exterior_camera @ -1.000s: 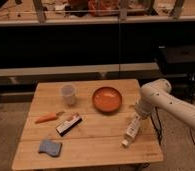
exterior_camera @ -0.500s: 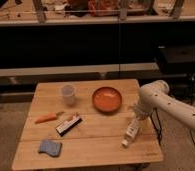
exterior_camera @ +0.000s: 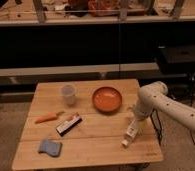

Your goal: Place the bottle in the ceramic bowl

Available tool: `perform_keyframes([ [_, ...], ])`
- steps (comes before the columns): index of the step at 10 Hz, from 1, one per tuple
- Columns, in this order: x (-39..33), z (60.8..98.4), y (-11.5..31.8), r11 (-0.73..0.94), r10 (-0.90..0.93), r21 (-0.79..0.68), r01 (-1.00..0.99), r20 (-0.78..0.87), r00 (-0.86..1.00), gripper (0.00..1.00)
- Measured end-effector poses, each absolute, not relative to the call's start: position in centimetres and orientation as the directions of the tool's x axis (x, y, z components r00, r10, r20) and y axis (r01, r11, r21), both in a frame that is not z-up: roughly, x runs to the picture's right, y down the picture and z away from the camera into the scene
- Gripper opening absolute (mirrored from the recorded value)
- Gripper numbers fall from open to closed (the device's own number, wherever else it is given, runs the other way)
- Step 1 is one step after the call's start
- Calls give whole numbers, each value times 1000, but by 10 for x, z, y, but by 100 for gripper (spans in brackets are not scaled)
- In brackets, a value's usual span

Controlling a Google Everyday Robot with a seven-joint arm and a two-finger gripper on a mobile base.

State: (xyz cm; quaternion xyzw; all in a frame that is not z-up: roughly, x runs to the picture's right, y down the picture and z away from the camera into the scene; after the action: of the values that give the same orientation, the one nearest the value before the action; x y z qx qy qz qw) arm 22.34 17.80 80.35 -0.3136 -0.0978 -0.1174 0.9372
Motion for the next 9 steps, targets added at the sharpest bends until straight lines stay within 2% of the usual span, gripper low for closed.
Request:
perform_keyframes([
  [9, 219, 811, 191, 773, -131, -580, 255, 248, 960, 80],
])
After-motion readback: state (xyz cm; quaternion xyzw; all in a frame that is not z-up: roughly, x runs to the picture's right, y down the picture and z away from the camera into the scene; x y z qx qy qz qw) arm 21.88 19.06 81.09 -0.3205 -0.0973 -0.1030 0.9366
